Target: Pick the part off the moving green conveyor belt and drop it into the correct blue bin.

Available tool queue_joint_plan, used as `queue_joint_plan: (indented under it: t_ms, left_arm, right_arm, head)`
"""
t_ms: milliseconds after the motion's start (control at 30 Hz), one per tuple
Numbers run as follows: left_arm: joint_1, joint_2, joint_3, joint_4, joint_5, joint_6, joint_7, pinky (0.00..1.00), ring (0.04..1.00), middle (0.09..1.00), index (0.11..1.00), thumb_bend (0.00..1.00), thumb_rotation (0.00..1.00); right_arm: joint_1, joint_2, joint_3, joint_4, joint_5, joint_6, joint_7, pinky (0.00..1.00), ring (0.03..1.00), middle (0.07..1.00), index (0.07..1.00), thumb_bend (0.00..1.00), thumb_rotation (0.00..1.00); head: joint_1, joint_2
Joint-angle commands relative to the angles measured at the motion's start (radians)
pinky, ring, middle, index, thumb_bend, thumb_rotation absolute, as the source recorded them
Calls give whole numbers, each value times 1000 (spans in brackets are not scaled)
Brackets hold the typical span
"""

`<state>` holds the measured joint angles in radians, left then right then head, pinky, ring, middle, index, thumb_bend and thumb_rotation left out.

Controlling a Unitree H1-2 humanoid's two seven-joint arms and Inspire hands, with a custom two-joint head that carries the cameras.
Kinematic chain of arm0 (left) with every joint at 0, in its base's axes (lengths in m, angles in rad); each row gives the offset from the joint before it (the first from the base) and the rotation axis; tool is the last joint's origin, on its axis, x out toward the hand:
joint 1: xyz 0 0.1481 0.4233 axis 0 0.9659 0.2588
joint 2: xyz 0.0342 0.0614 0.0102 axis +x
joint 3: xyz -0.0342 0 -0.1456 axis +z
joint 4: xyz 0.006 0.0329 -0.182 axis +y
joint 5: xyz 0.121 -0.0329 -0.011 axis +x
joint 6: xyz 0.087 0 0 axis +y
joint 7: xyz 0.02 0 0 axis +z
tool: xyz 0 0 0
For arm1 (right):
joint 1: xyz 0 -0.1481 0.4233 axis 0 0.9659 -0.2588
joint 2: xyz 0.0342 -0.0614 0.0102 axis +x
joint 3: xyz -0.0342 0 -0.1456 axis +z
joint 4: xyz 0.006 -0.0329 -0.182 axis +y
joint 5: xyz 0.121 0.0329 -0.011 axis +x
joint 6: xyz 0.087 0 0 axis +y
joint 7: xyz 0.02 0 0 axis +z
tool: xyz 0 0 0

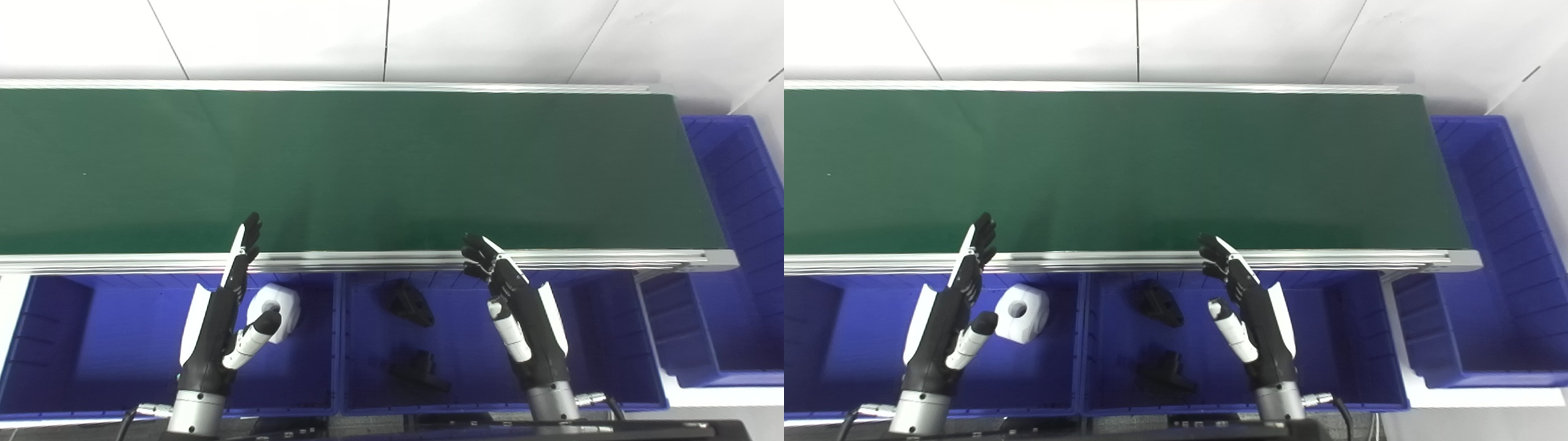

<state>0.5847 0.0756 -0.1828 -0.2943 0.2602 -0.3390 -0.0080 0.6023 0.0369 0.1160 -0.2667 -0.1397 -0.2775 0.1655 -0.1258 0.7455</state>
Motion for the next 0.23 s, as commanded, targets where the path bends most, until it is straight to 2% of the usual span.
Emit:
queue_joint_plan:
  t_ms: [0, 200]
  left_arm:
    - [9, -17, 2, -6, 17, -55, 27, 963, 1000, 1000, 1000, 734, 932]
    - [8, -39, 8, 4, 41, -67, 45, 971, 1000, 1000, 1000, 750, 917]
  right_arm:
    - [4, -18, 13, -3, 20, -50, -6, 840, 888, 902, 880, 830, 948]
    - [-2, -47, 28, 8, 32, -47, -19, 841, 891, 904, 894, 829, 940]
  head:
    - [2, 0]
    - [16, -5]
